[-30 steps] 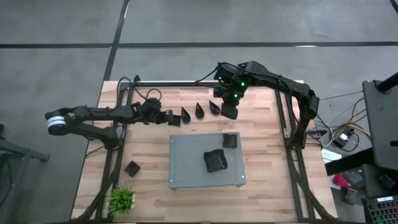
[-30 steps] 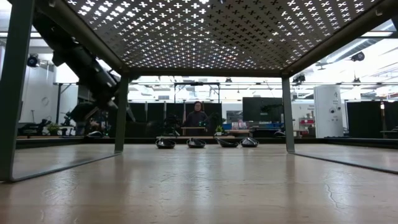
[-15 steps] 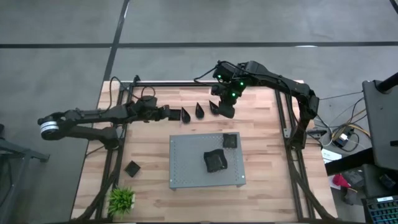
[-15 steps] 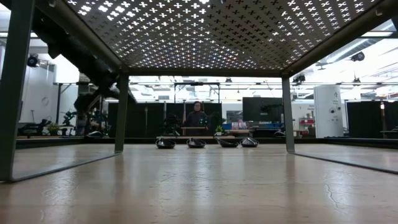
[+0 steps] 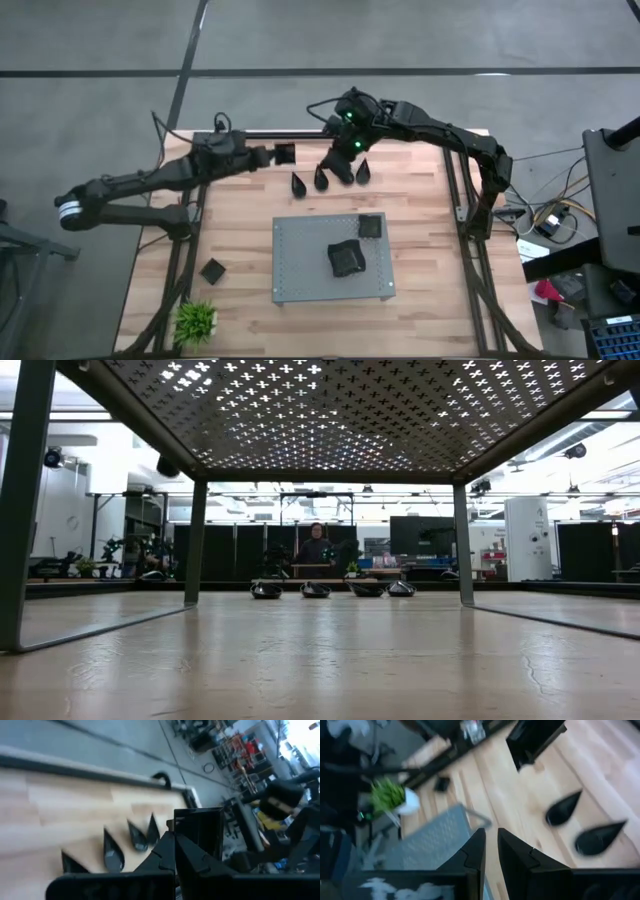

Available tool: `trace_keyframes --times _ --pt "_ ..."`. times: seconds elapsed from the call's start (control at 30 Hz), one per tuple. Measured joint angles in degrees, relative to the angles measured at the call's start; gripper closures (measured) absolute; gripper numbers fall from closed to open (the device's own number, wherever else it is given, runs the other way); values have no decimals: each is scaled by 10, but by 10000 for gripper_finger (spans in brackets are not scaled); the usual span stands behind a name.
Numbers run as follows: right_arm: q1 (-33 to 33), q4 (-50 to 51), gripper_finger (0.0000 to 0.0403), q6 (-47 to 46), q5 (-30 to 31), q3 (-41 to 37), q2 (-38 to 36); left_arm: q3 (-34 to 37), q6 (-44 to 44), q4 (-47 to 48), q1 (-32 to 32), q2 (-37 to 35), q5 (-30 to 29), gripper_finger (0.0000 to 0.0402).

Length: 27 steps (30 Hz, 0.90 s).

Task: Pick & Place Mini shaped plates
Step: Stack the square plate on top of the other square plates on the shelf

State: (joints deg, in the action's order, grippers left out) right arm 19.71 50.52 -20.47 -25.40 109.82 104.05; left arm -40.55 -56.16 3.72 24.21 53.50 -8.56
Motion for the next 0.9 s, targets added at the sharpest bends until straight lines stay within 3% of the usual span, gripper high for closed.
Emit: trace_keyframes --times 0.27,0.63,0.9 --pt "-3 -94 355 -26 22 3 0 -96 104 77 -5 1 -99 401" --pt "-11 -190 355 -18 139 4 -8 -166 216 93 -7 -2 -178 402" --pt "-11 -228 355 -19 151 3 -8 -191 294 93 -7 -1 -206 402"
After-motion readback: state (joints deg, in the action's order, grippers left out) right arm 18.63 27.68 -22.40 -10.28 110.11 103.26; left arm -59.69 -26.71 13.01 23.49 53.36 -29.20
